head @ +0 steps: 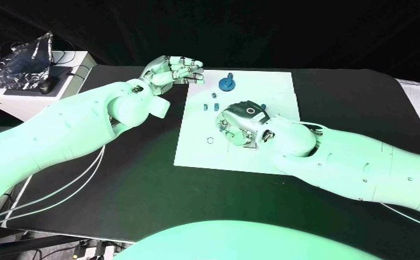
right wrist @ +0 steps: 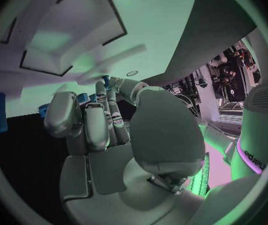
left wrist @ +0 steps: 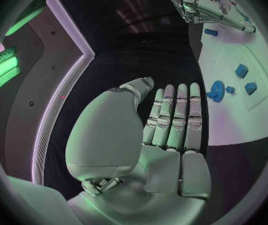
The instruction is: Assemble the parts on the task board
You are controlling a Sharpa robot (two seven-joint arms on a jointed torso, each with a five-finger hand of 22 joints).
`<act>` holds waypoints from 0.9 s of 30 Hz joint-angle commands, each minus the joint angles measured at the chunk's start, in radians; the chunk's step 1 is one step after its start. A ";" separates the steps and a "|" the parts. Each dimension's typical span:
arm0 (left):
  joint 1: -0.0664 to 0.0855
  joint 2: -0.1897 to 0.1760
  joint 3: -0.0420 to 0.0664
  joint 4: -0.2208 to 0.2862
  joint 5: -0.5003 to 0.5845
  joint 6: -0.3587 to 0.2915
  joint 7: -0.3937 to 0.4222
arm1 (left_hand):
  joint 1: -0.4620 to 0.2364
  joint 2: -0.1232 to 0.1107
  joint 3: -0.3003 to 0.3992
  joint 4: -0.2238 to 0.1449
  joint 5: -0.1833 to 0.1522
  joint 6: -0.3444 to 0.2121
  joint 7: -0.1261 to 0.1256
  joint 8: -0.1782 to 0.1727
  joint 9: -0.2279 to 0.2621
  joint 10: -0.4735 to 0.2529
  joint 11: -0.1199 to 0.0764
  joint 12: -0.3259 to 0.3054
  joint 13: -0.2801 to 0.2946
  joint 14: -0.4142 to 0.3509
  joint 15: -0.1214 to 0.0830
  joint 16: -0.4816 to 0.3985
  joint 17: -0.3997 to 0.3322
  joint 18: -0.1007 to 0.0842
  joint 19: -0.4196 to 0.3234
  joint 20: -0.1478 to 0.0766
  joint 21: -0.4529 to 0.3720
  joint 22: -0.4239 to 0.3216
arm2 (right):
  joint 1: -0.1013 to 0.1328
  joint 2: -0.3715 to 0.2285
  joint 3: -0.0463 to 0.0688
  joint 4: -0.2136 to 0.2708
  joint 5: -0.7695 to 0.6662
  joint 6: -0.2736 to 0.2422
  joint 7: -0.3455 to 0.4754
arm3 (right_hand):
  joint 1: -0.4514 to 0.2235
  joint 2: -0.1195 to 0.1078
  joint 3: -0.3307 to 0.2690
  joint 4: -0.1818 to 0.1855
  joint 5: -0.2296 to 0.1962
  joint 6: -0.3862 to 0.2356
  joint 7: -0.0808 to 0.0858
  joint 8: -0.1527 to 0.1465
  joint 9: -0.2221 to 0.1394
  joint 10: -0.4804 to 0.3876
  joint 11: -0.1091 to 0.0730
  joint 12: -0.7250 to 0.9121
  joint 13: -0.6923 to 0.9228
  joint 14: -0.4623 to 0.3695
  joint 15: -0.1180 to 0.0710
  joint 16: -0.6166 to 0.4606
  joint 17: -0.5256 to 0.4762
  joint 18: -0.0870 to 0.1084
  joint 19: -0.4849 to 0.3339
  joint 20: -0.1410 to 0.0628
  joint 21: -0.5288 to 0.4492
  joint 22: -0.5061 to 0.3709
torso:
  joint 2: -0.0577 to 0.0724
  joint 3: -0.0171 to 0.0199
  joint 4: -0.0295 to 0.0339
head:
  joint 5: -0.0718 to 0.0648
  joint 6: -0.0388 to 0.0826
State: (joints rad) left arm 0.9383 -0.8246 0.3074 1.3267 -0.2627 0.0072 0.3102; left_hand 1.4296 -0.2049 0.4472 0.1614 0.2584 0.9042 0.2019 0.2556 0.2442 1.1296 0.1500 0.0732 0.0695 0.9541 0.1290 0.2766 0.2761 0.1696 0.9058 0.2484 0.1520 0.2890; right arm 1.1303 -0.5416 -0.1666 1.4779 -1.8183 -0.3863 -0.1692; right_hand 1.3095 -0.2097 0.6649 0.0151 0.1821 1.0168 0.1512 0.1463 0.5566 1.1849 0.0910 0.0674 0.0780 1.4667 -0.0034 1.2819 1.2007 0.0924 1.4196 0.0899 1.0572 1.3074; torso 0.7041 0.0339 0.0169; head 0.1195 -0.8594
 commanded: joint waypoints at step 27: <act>0.000 -0.002 0.001 -0.007 0.007 0.022 -0.004 | 0.006 -0.002 0.007 0.002 -0.005 -0.002 0.009 -0.002 -0.003 -0.004 0.009 -0.006 0.001 0.005 0.000 -0.009 0.003 0.012 0.011 0.001 -0.010 -0.007 | 0.075 -0.154 0.017 0.104 0.237 -0.102 0.007 | 0.206 0.000 -0.361 0.232 0.014 -0.139 0.022 -0.037 -0.143 -0.125 0.013 0.154 -0.002 -0.004 0.019 -0.074 -0.203 0.036 -0.032 0.016 -0.271 -0.085 | -0.003 -0.0016 -0.0031 | -0.041 0.043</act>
State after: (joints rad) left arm 0.9382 -0.8277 0.3072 1.3186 -0.2626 0.0099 0.3029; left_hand 1.4296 -0.2049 0.4472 0.1614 0.2584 0.9006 0.2055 0.2556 0.2425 1.1258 0.1538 0.0732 0.0695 0.9540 0.1290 0.2708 0.2771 0.1695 0.9095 0.2521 0.1473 0.2832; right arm 1.1979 -0.6888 -0.1506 1.5790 -1.6895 -0.4882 -0.1700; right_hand 1.5177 -0.1996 0.2935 0.2438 0.1918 0.8719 0.1726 0.1048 0.4151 1.0396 0.1065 0.2148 0.0751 1.4581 0.0161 1.2032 0.9933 0.1319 1.3813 0.1071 0.7734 1.2154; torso 0.7016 0.0328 0.0144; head 0.0898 -0.8260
